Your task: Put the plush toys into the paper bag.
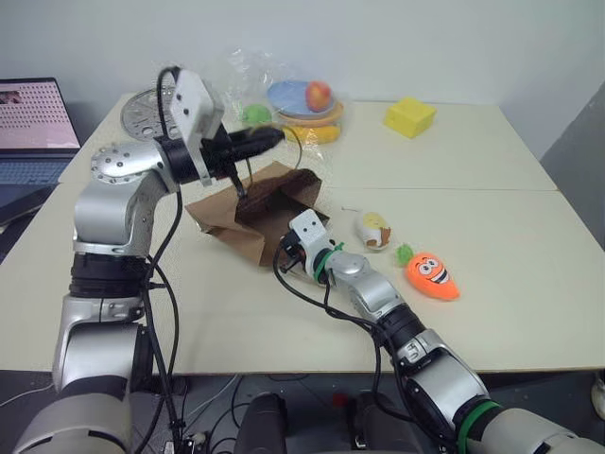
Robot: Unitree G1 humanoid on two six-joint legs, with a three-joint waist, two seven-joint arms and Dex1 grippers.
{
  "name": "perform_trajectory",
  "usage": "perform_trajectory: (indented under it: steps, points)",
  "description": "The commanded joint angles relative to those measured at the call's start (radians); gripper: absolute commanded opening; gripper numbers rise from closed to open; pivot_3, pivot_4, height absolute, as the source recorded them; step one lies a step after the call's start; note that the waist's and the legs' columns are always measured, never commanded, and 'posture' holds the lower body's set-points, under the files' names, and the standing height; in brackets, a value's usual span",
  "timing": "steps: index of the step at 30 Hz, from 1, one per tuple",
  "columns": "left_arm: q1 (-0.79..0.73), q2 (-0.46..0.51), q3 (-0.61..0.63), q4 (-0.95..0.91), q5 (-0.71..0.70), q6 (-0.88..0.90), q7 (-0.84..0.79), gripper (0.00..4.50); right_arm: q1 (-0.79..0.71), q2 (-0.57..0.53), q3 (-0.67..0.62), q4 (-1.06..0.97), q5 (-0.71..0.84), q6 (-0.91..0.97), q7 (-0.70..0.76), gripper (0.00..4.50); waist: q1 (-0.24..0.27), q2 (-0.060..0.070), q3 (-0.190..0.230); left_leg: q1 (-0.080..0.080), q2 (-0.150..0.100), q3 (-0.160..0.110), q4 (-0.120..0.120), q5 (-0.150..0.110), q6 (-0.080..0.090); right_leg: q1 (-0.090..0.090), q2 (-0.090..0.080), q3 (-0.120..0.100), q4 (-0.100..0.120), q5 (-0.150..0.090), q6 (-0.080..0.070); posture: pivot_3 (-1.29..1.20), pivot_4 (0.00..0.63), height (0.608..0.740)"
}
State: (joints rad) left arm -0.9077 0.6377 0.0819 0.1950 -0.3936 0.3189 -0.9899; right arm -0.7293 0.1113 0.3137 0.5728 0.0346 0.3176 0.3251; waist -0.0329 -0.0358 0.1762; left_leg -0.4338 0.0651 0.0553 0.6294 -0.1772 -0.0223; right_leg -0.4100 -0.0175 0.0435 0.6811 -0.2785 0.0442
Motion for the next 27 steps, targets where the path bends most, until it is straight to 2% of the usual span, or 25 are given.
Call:
perform_trajectory:
  steps: [1, 9, 17, 24, 27]
  points:
    - [-0.067, 0.007, 0.066, 0.002, -0.022, -0.036, 0.03, 0.0, -0.003, 0.006, -0.006, 0.024, -0.022, 0.021, 0.006, 0.04, 0.0, 0.0, 0.0, 0.0, 0.0, 0.0, 0.0, 0.0, 0.0, 0.0, 0.0, 0.0, 0.0, 0.0, 0.0, 0.0, 0.15, 0.74]
    - [-0.128, -0.006, 0.107, 0.063, -0.027, -0.079, 0.078, 0.0, -0.005, -0.002, -0.022, 0.041, -0.044, 0.026, 0.001, 0.04, 0.0, 0.0, 0.0, 0.0, 0.0, 0.0, 0.0, 0.0, 0.0, 0.0, 0.0, 0.0, 0.0, 0.0, 0.0, 0.0, 0.15, 0.74]
    - [0.032, 0.0, 0.044, 0.019, 0.017, -0.117, 0.02, 0.0, 0.012, -0.014, -0.054, -0.041, -0.014, 0.033, 0.033, 0.04, 0.001, 0.0, 0.0, 0.001, 0.0, 0.0, 0.0, 0.0, 0.0, 0.0, 0.0, 0.0, 0.0, 0.0, 0.001, 0.0, 0.15, 0.74]
    - [0.118, -0.009, 0.008, -0.003, 0.032, -0.142, -0.012, 0.0, 0.099, -0.089, -0.104, -0.457, 0.079, 0.109, 0.123, 0.04, 0.002, 0.0, 0.0, -0.001, -0.001, 0.001, 0.0, -0.001, -0.001, 0.0, -0.001, 0.0, -0.001, 0.0, 0.001, 0.0, 0.15, 0.74]
    - [0.136, -0.012, 0.004, -0.014, 0.024, -0.134, -0.016, 0.0, 0.131, -0.134, -0.149, -0.643, 0.121, 0.201, 0.109, 0.63, 0.001, 0.0, 0.0, -0.001, 0.0, 0.001, -0.001, -0.001, -0.001, -0.001, -0.001, 0.0, -0.001, 0.0, 0.001, 0.0, 0.15, 0.74]
